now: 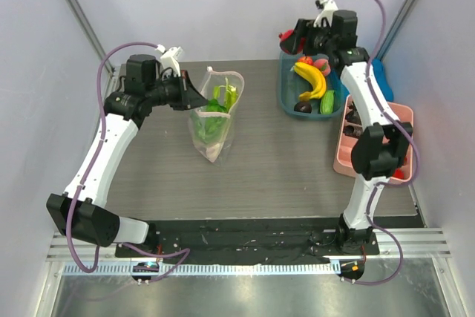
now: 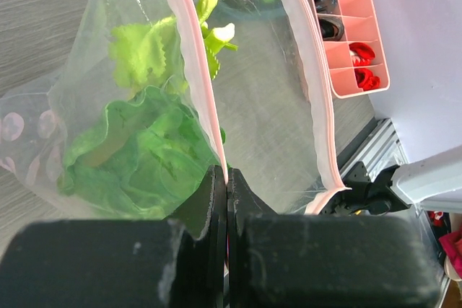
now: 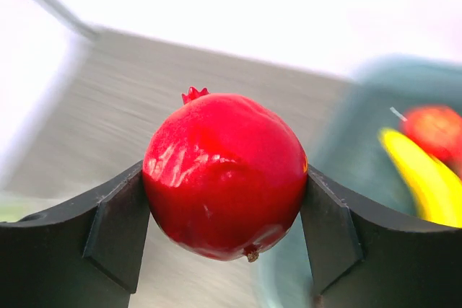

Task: Place the food in the zip-top bag and seal the zipper
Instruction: Pick up the fake fruit from the bin, then place the fake fruit in the zipper food storage bag.

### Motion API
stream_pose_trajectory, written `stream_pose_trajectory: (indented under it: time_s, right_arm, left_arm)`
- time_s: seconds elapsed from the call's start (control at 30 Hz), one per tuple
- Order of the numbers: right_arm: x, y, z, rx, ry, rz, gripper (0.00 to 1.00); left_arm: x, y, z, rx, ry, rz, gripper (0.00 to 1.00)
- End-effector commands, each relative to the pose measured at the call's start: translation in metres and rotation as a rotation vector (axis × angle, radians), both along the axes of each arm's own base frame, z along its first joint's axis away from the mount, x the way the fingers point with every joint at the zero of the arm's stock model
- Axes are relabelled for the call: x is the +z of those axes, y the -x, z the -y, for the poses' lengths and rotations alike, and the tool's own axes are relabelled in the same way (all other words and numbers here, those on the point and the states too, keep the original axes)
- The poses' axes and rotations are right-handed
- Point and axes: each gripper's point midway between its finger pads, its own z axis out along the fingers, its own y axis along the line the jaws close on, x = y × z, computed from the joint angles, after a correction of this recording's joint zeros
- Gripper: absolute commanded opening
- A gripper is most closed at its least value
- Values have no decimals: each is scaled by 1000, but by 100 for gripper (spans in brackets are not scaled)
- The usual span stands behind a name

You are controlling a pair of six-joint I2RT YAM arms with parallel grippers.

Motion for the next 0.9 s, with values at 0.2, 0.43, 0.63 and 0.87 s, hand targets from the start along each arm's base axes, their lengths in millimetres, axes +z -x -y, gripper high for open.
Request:
stream_pose_trajectory:
  time_s: [0.2,0.43,0.63,0.87]
  right_arm:
    - [157,142,-151,488,-286,252,2]
    - [105,186,-204,627,-161,185,3]
    - [72,211,-209,695,-38,181,18]
    - [90,223,-205,688,-28,191,98]
  left_arm:
    - [32,-6,6,-19,63,87,0]
    - [39,-5,5,-3,86,84,0]
    - [41,-6,3,15,122,67,0]
    - [39,-10,4,26,149,54,0]
